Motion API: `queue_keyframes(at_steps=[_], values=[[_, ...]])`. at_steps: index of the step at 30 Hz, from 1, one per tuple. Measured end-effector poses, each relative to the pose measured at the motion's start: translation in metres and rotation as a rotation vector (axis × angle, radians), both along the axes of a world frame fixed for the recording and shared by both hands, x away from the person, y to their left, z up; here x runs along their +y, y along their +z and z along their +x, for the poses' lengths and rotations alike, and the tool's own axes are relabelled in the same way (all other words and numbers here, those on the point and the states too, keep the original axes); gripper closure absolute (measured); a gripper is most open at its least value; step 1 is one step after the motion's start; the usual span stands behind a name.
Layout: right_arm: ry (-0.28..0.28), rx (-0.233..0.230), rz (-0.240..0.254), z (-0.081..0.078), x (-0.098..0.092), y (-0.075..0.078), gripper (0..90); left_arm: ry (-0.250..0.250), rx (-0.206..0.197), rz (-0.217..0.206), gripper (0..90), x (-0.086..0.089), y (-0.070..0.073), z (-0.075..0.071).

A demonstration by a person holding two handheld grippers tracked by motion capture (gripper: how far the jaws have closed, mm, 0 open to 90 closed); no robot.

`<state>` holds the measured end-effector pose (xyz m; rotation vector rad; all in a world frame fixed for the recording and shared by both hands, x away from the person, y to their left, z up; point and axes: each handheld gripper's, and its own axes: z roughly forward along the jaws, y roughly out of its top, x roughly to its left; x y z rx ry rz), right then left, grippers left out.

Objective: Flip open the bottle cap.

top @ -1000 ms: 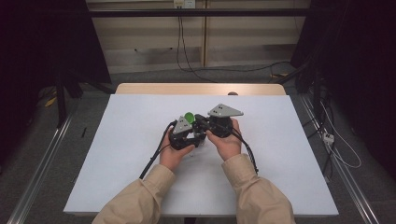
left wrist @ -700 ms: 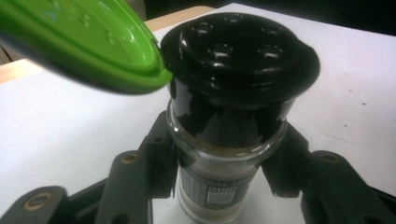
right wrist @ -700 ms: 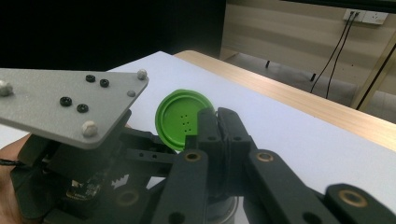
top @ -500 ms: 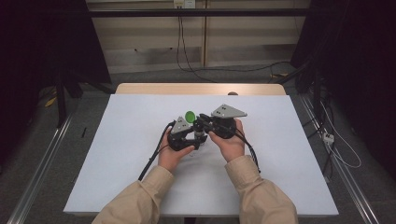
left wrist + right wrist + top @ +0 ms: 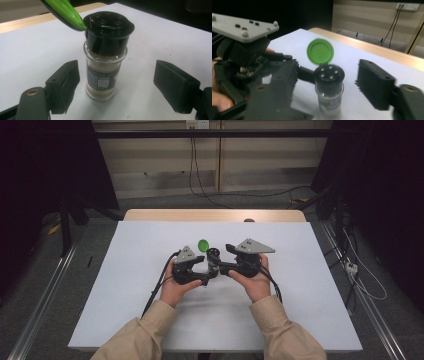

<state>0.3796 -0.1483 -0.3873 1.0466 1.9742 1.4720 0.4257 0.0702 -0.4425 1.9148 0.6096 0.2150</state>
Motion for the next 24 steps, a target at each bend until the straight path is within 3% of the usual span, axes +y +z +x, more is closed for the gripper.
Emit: queue_keyframes(at_steps=[4,13,24], values=[[0.002,0.0,-0.017,-0.007,-0.005,-0.004,20.5,-0.018,0.012,0.001,17.1,0.008,0.002,-0.004],[-0.008,0.009,-0.024,-0.023,-0.021,-0.019,13.8,-0.025,0.028,-0.022,12.3,0.028,0.008,-0.014],[-0.008,0.026,-0.052,-0.04,-0.035,-0.034,9.7,-0.016,0.042,0.015,6.6,0.051,0.007,-0.023]])
